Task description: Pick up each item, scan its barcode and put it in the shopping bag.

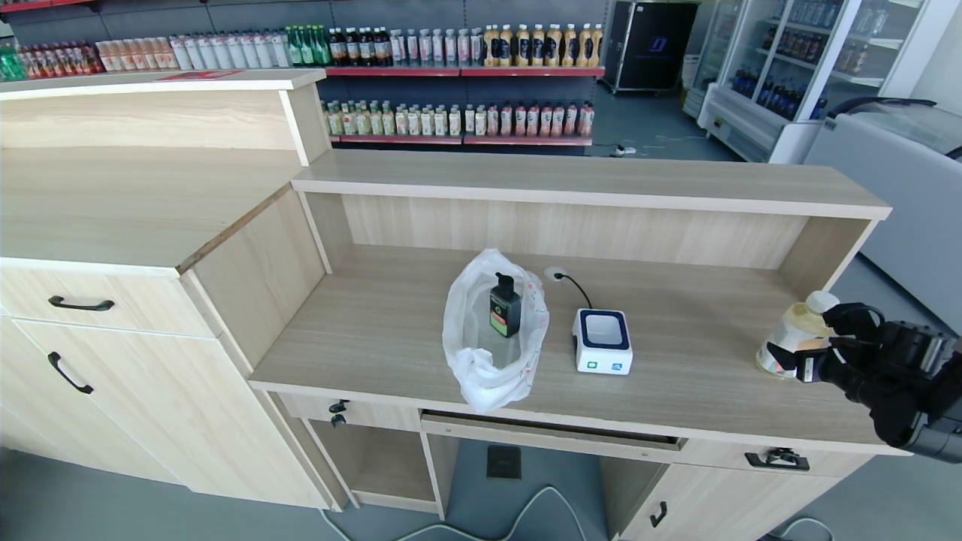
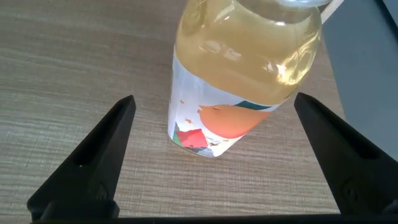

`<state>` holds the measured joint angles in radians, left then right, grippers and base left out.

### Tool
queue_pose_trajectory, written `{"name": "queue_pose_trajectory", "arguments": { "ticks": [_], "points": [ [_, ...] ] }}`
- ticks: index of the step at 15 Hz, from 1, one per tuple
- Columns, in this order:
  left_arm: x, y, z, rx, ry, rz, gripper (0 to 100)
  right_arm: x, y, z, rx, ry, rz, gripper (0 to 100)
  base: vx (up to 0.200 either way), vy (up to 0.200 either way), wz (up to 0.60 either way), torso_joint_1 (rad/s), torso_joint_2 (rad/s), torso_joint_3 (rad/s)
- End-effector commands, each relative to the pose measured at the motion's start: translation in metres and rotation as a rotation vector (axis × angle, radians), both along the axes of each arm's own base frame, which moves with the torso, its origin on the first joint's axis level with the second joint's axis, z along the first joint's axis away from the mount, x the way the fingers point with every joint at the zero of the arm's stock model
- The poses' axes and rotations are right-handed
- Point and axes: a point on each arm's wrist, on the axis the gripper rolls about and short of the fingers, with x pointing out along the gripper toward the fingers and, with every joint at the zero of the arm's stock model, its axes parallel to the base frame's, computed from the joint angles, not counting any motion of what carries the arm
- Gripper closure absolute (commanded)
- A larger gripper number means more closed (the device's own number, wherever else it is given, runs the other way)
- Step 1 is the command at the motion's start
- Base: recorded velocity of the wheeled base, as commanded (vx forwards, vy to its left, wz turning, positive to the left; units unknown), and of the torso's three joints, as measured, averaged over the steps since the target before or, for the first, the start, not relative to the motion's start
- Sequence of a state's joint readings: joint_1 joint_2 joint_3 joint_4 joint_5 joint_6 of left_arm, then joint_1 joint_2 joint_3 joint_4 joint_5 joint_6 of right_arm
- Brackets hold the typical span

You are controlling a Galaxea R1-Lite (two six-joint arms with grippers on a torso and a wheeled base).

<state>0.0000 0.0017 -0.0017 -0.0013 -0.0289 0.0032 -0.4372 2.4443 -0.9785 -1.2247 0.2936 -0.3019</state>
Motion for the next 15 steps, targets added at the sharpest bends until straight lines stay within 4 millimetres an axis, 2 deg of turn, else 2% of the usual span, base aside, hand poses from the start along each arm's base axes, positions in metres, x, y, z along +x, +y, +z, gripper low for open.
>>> {"name": "queue_pose_trajectory", "arguments": {
  "ticks": [1,5,15],
  "points": [
    [0.000,0.000,0.000,0.000,0.000,0.000,0,0.001,-0.001,-0.006,0.003,0.008,0.000,0,0.000,0.000,0.00,0.000,0.00,0.000],
    [0.000,0.000,0.000,0.000,0.000,0.000,0,0.013,-0.005,-0.007,-0.012,-0.016,-0.025,0,0.000,0.000,0.00,0.000,0.00,0.000],
    [0.000,0.000,0.000,0.000,0.000,0.000,0,0.038,0.009,-0.021,0.009,-0.037,-0.002,0,0.000,0.000,0.00,0.000,0.00,0.000]
  ]
}}
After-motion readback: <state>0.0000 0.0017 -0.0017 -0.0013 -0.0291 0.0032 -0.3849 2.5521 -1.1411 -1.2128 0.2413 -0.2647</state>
